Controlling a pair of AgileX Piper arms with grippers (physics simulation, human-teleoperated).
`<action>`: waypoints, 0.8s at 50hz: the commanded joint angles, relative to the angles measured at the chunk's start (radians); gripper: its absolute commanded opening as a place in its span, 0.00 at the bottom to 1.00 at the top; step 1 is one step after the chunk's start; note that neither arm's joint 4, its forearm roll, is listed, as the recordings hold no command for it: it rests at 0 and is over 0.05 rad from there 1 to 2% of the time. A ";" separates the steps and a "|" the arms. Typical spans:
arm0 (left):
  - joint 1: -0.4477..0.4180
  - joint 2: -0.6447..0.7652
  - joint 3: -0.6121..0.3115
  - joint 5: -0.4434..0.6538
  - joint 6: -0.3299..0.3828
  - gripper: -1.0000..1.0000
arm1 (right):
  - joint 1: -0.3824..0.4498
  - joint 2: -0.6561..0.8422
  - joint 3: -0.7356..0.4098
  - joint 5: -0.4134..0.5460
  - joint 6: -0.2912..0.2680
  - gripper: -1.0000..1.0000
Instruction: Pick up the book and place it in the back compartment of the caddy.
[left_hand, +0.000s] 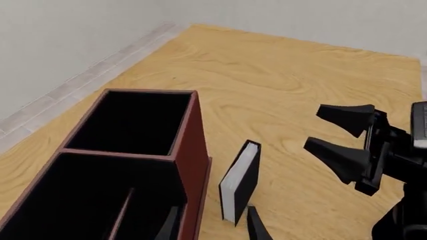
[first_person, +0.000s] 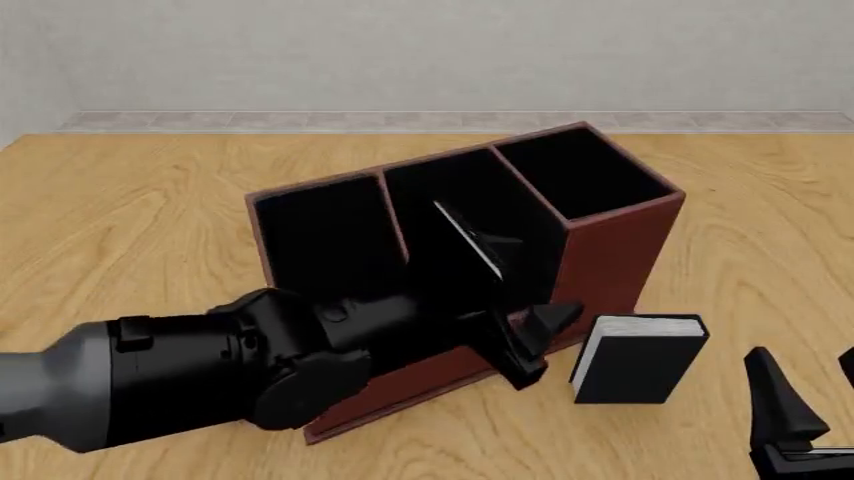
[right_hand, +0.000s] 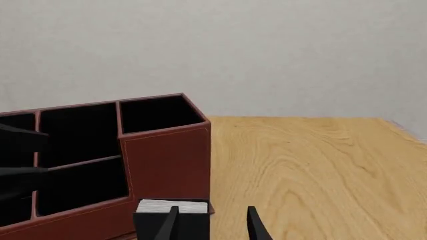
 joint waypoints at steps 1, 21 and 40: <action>-0.017 0.100 -0.048 -0.011 -0.009 1.00 | 0.000 0.002 0.000 0.002 0.005 1.00; 0.016 0.219 -0.101 -0.029 -0.022 1.00 | 0.001 -0.003 -0.002 0.003 -0.002 1.00; -0.026 0.362 -0.215 0.007 0.027 1.00 | 0.000 0.000 -0.001 0.003 0.002 1.00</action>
